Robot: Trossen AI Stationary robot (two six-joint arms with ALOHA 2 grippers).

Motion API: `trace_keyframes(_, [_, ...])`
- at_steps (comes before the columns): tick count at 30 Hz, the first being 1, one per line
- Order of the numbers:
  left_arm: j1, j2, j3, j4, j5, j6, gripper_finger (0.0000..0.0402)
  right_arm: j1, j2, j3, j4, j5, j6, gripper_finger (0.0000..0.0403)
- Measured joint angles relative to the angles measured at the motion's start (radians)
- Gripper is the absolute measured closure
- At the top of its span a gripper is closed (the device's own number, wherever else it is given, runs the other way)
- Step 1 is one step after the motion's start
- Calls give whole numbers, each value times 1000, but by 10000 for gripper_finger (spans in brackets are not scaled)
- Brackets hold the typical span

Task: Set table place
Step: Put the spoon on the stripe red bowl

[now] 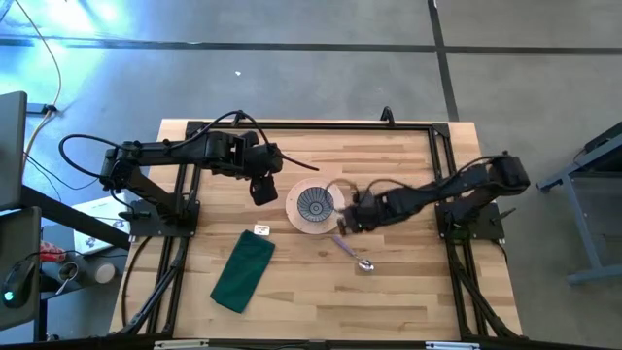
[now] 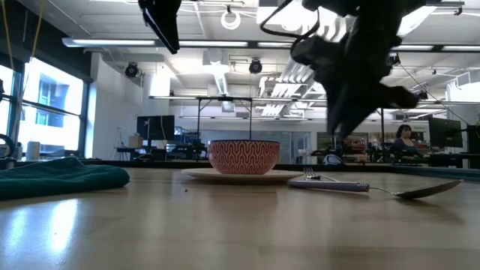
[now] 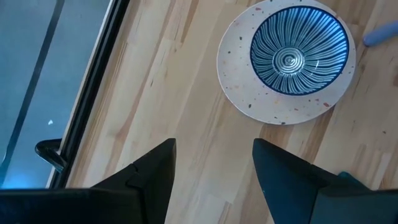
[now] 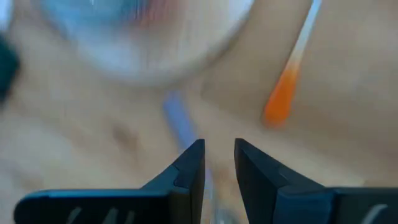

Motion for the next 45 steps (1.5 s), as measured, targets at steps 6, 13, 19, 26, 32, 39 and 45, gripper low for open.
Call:
trace_keyframes(6, [0, 0, 0, 3, 1, 3, 197, 108, 35, 0, 34, -138, 40, 324])
trace_keyframes(13, [0, 0, 0, 2, 0, 4, 197, 114, 82, 0, 103, -194, 22, 324])
trace_keyframes(19, [0, 0, 0, -1, 0, 4, 197, 97, 119, 0, 129, -218, -55, 324])
trace_keyframes(26, [0, 0, 0, -1, 0, 4, 197, 90, 171, 0, 131, -234, -159, 324])
trace_keyframes(32, [0, 0, 0, -1, 0, 4, 197, 90, 218, 38, 112, -233, -258, 324])
trace_keyframes(39, [0, 0, 0, -1, 19, 3, 197, 89, 285, 81, 62, -234, -360, 324])
trace_keyframes(45, [0, 0, 0, 0, 22, 3, 197, 91, 301, 107, -30, -174, -421, 324])
